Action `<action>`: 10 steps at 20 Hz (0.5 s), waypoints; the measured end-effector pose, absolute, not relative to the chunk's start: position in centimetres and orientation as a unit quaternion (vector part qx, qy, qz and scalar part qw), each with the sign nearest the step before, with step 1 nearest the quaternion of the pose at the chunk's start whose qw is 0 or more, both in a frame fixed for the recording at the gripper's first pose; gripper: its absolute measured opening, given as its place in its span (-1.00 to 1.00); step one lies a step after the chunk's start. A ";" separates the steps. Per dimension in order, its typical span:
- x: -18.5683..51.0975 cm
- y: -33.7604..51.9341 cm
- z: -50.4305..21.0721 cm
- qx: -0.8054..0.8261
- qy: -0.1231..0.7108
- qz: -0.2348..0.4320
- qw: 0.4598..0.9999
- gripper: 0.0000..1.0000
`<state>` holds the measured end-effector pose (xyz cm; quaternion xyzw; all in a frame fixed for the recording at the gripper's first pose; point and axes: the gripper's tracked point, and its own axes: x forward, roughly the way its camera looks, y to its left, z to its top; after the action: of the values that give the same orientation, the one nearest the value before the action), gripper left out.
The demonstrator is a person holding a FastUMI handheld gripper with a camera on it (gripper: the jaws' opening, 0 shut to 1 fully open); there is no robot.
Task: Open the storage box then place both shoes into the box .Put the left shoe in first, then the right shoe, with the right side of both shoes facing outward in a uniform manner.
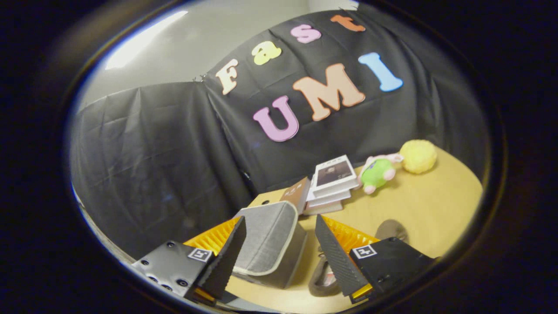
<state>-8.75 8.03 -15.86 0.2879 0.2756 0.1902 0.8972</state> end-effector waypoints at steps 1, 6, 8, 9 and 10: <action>-8.9 8.7 -16.5 0.310 0.290 0.199 0.883 0.97; -10.0 12.0 -20.1 0.415 0.360 0.228 0.804 0.97; -10.7 13.2 -21.6 0.449 0.379 0.231 0.775 0.97; -10.9 13.6 -22.3 0.459 0.388 0.231 0.765 0.97; -11.2 14.0 -23.1 0.463 0.399 0.229 0.758 0.96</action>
<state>-11.16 14.04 -23.07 0.4629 0.3987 0.2285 0.7580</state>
